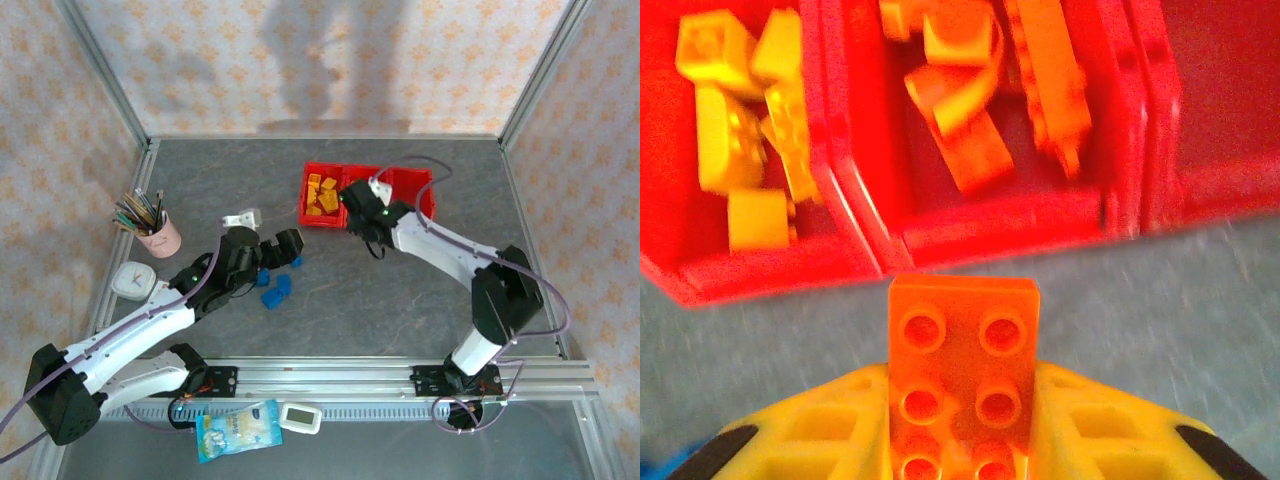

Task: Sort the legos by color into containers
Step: Place the lego in the container.

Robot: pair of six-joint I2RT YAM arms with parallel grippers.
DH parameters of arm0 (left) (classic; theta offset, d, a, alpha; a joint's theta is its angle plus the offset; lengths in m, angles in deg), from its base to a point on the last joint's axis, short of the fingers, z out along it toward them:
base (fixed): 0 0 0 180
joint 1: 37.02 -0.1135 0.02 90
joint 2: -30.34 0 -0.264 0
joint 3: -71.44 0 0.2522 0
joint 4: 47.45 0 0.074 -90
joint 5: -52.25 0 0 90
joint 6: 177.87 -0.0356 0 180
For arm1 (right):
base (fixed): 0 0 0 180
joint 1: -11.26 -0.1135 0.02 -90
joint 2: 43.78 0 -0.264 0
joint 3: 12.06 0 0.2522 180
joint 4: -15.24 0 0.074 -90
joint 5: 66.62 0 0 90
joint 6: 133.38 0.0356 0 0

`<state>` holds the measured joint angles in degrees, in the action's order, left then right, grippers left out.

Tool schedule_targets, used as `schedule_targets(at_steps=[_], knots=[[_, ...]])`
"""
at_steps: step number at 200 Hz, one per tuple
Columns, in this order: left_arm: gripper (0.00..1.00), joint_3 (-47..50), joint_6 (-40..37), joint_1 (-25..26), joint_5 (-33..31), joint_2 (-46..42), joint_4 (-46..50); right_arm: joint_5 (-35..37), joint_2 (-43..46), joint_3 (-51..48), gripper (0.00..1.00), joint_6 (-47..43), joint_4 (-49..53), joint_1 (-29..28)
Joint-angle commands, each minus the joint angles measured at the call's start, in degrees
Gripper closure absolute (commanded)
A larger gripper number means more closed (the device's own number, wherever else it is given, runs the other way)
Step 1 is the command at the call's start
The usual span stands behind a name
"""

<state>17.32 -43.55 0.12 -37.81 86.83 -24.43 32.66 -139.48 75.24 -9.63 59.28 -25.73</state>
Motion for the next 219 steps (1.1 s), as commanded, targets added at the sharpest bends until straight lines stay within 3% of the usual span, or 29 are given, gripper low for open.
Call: schedule_targets(at_steps=[1,69,90,163,219], knots=[[0.01,-2.41,-2.21,-1.33,1.14,0.79,0.02,1.98,-5.89,5.4,0.68,-7.81,-2.29,3.17],[0.01,-3.87,-2.92,-3.02,1.95,1.77,-0.82,2.56,-24.69,26.74,0.68,-14.4,0.07,8.5],[0.01,-3.88,-3.09,-3.39,1.99,1.62,-0.56,2.11,-26.63,29.43,0.61,-14.77,1.08,9.22],[0.01,-3.53,-2.97,-3.92,1.56,0.5,0.12,-1.36,-18.07,24.7,0.48,-15.71,0.04,8.12],[0.01,-0.92,-1.17,-4.06,-1.55,-4.84,5.58,-4.8,-7.34,11.44,0.39,-15.54,-3.08,-0.88]])
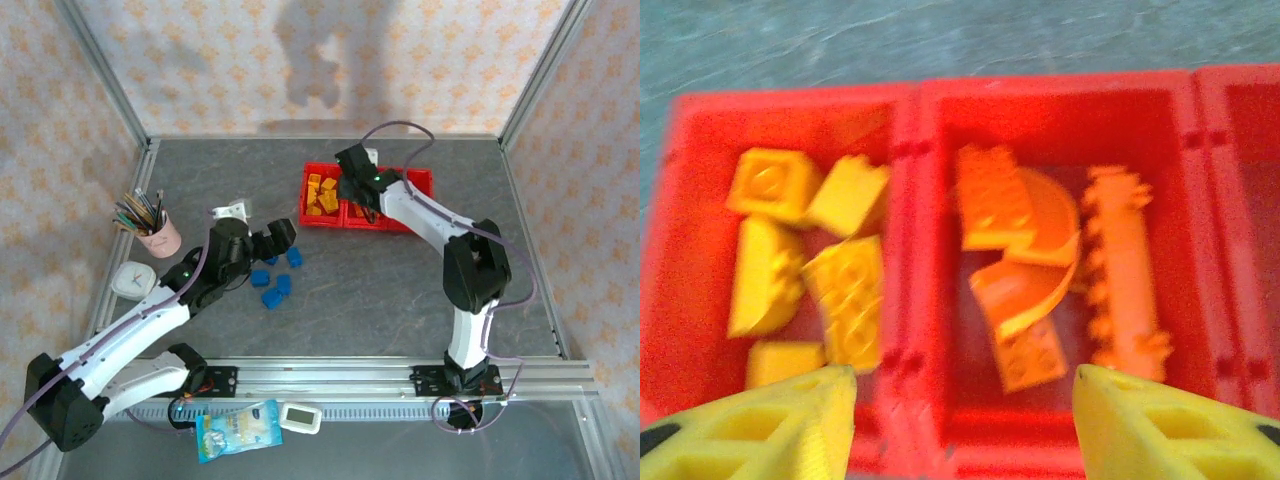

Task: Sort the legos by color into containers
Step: Place the lego in the container, then pick up the lego from the center of the table.

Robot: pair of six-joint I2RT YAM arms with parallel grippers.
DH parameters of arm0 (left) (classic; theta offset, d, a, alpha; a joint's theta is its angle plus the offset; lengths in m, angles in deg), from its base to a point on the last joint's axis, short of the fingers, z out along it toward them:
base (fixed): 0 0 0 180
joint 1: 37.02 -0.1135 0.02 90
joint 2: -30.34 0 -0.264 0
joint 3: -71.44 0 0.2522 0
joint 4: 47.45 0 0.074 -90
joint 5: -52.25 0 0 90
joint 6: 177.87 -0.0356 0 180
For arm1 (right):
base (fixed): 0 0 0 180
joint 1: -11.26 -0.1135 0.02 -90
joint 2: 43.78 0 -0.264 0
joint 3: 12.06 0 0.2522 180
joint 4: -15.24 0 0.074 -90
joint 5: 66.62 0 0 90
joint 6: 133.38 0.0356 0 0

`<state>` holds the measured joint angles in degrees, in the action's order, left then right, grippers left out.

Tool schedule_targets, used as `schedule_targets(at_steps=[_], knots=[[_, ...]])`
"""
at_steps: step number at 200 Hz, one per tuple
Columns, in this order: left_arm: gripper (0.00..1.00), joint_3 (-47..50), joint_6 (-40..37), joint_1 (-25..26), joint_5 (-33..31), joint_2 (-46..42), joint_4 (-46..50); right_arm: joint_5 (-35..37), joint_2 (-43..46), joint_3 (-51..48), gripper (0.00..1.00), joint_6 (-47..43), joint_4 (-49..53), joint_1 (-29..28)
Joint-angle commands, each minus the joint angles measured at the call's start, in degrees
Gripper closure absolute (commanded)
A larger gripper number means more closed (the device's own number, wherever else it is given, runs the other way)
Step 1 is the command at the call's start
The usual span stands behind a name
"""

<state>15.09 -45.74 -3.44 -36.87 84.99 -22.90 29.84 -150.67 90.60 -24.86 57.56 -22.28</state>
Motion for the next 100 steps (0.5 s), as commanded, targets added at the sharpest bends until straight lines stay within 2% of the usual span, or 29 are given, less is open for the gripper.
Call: schedule_targets(at_steps=[1,48,69,100], knots=[[0.01,1.38,1.06,-0.51,-2.57,-3.12,4.19,-2.06,4.0,-4.18,0.39,-0.28,-1.42,-4.56],[0.01,3.8,3.49,-0.71,-5.85,-8.36,9.92,-3.63,5.85,-10.05,0.32,0.5,-3.76,-14.06],[0.01,4.9,4.91,-0.71,-6.89,-10.14,11.44,-3.67,3.59,-10.3,0.29,-0.3,-5.09,-17.56],[0.01,5.83,6.18,-0.71,-7.99,-12.17,12.88,-5.89,-1.56,-7.86,0.25,-1.68,-6.15,-19.65]])
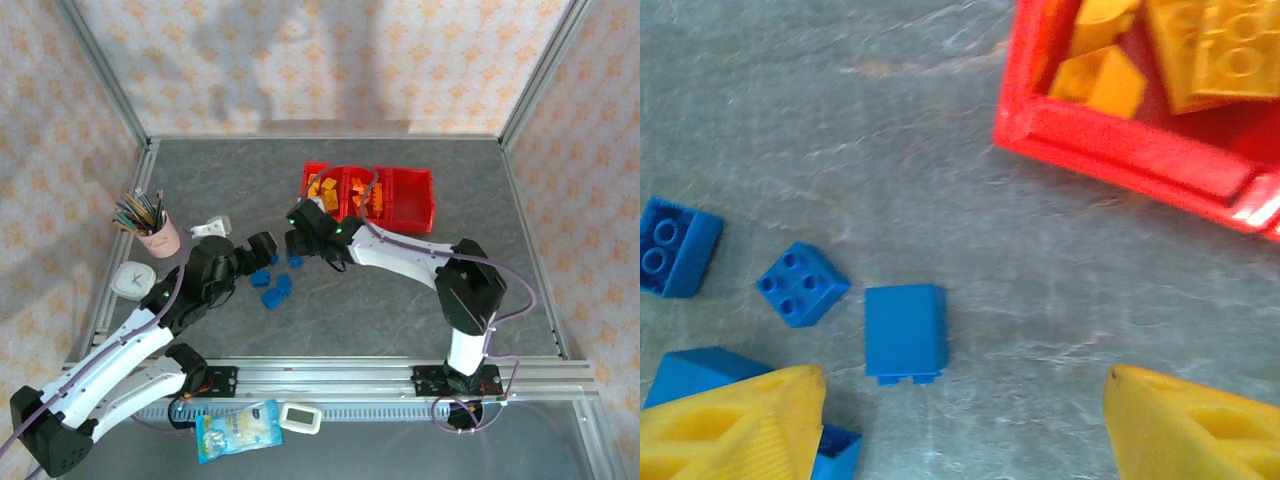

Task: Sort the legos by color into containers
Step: Pick up the lego from the center of the table.

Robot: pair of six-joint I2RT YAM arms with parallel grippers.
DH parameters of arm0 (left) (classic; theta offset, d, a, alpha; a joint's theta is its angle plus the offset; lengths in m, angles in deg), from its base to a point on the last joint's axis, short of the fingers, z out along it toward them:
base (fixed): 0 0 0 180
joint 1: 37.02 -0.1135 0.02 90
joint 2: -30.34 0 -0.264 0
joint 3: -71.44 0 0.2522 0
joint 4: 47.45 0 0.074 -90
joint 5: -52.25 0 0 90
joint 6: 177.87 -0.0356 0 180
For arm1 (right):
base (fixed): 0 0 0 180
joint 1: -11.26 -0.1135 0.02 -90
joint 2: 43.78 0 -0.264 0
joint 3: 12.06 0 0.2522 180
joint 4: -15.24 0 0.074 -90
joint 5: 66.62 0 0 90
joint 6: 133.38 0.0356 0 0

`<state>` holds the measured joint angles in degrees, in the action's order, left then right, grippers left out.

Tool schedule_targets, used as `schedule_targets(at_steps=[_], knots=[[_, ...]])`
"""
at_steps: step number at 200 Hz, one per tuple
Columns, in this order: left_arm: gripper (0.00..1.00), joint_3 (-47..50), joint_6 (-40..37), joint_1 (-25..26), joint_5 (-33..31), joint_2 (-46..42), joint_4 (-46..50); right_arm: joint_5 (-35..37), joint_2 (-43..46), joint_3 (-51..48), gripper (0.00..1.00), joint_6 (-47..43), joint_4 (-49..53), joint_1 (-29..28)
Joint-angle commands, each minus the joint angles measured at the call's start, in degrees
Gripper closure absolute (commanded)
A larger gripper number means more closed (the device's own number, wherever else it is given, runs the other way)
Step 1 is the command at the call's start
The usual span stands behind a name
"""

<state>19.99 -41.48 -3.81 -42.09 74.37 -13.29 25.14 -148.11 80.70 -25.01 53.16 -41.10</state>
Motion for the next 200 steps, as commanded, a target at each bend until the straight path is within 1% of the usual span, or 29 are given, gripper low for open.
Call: schedule_targets(at_steps=[1,24,56,90,137,165,186,200], knots=[[0.01,0.94,1.93,-0.34,-2.82,-1.61,3.34,-1.26,-4.3,2.08,0.25,-1.6,-1.76,-0.91],[0.01,1.21,2.64,-0.34,-3.72,-2.52,4.33,-1.26,-8.65,5.09,0.22,-3.01,-1.22,-1.79],[0.01,1.61,3.22,-0.38,-4.17,-3.24,4.68,0.17,-13.8,9.11,0.24,-3.85,0.41,-1.84],[0.01,1.92,3.35,-0.43,-4.39,-3.54,4.38,1.77,-16.71,11.23,0.31,-5.15,0.38,-1.81],[0.01,1.77,3.18,-0.43,-4.46,-3.43,4.37,2.46,-19.99,13.63,0.45,-5.89,0.97,-1.85],[0.01,2.01,3.26,-0.43,-4.25,-3.43,3.94,2.72,-19.99,13.48,0.53,-6.0,0.89,-1.71],[0.01,2.18,3.34,-0.43,-3.91,-3.34,3.49,2.81,-19.4,13.03,0.62,-6.06,0.93,-1.58],[0.01,2.11,3.32,-0.43,-3.73,-3.25,3.35,2.64,-18.62,12.43,0.65,-5.86,0.8,-1.39]])
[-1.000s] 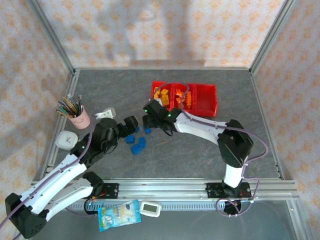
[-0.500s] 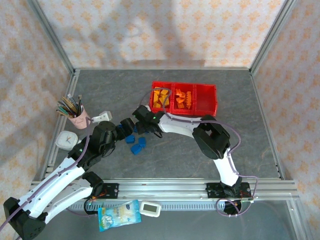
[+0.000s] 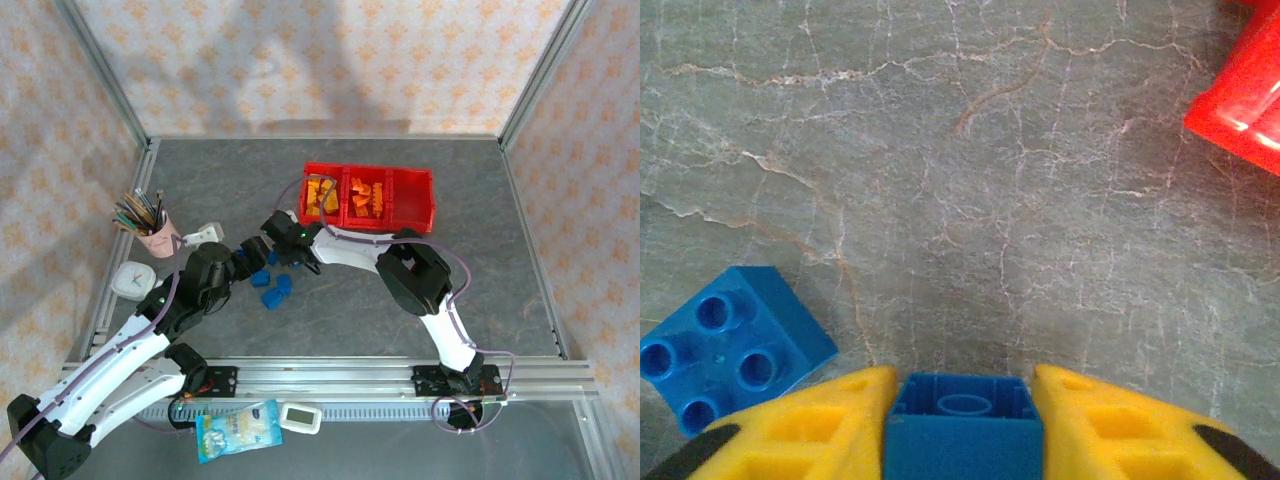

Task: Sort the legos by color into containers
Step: Pick up the lego from the center of the table, then place the lego in the container.

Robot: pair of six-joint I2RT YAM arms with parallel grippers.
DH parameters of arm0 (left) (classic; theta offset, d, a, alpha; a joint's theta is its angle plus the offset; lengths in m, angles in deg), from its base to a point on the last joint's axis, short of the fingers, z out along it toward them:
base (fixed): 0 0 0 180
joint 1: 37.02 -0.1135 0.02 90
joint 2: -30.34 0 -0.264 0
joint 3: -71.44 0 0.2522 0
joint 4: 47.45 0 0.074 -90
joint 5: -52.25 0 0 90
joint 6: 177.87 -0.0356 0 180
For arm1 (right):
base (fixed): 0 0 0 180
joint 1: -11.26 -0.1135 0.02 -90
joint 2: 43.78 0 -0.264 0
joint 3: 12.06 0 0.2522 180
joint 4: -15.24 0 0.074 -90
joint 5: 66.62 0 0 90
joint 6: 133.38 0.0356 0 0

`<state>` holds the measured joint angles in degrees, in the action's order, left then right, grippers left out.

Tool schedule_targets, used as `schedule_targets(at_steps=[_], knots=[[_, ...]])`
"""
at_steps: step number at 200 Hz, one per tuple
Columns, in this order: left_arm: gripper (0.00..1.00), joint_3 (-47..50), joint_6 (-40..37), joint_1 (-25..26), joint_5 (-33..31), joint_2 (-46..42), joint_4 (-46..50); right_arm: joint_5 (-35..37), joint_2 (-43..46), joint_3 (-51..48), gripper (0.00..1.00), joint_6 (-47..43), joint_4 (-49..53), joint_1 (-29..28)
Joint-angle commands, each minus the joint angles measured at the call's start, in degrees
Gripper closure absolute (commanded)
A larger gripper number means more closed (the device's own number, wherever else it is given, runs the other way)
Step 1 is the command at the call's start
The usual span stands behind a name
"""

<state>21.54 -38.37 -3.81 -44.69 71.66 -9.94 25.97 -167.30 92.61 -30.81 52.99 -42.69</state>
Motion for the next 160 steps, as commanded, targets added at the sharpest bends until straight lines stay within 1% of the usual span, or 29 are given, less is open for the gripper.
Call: schedule_targets(at_steps=[1,48,77,101,131,160], knots=[[0.01,0.55,0.19,-0.43,-1.09,-0.54,0.0,1.81,0.61,0.46,0.65,0.01,0.97,0.23],[0.01,0.04,-0.18,-0.43,0.58,0.31,-0.9,1.72,6.4,-2.24,0.69,1.38,1.84,1.3],[0.01,-0.91,-0.93,-0.44,2.68,2.02,-2.53,1.87,12.7,-4.99,0.69,3.85,3.37,2.91],[0.01,-1.94,-1.88,-0.43,5.08,4.11,-5.13,2.18,18.76,-8.06,0.68,6.3,5.01,5.58],[0.01,-3.53,-3.29,-0.43,8.86,8.48,-9.7,2.37,25.82,-12.07,0.68,9.16,7.9,12.88],[0.01,-5.93,-4.98,-0.43,13.93,14.31,-13.62,2.06,30.97,-15.91,0.68,8.87,7.75,21.53]])
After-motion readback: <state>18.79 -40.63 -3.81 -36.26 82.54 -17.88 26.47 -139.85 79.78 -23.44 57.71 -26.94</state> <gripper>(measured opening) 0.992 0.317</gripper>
